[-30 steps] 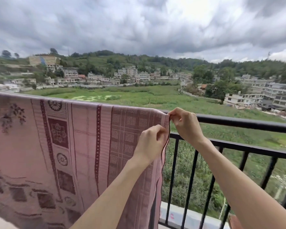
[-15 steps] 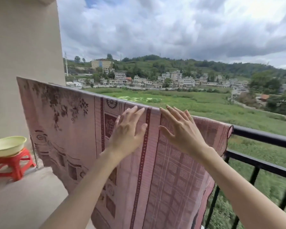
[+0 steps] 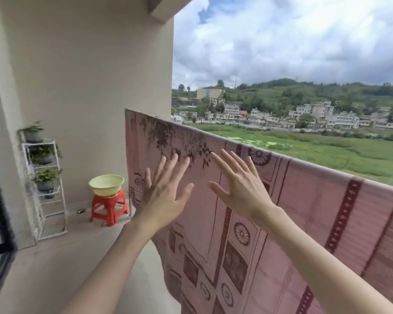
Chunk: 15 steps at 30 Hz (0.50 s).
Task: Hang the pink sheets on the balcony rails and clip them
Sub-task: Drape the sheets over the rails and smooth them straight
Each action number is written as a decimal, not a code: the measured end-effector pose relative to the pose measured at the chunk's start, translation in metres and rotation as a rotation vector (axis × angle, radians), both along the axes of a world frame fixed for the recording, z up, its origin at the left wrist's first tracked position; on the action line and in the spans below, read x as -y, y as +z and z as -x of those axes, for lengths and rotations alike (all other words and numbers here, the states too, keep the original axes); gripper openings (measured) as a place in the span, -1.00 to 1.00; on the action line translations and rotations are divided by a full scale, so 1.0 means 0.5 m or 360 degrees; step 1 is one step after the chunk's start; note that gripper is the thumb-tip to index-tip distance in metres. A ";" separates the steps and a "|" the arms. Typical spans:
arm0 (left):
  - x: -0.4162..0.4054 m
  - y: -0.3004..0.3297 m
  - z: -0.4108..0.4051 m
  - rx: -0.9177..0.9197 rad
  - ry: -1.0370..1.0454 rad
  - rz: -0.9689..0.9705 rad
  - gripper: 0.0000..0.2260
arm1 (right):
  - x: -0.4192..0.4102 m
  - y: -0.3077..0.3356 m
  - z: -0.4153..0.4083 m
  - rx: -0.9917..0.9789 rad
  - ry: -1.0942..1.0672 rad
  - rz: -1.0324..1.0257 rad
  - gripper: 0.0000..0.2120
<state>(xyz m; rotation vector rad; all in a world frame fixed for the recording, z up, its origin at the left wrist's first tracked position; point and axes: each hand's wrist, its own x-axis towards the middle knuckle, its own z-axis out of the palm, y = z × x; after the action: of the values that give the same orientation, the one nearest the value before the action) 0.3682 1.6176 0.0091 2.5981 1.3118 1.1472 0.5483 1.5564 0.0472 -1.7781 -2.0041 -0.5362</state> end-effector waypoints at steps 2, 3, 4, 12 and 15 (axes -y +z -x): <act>-0.107 -0.003 0.094 -0.0027 0.0049 0.0025 -0.50 | -0.117 -0.003 0.092 0.0024 0.0034 -0.0014 -0.36; -0.162 -0.007 0.143 -0.0038 0.0064 0.0031 -0.50 | -0.173 -0.005 0.139 0.0029 0.0046 -0.0017 -0.36; -0.218 -0.011 0.191 -0.0045 0.0070 0.0043 -0.50 | -0.233 -0.007 0.184 0.0036 0.0044 -0.0018 -0.36; -0.656 0.007 0.468 -0.0122 0.0049 0.0095 -0.50 | -0.675 0.010 0.451 0.0013 -0.0104 0.0007 -0.39; -0.794 0.011 0.508 -0.0131 -0.0035 0.0138 -0.51 | -0.818 0.017 0.492 0.0046 -0.0232 0.0037 -0.40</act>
<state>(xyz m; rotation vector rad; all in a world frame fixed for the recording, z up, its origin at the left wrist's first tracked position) 0.1142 2.0146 0.0146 2.6165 1.3123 0.9674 0.3020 1.9654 0.0558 -1.9516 -1.9171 -0.5883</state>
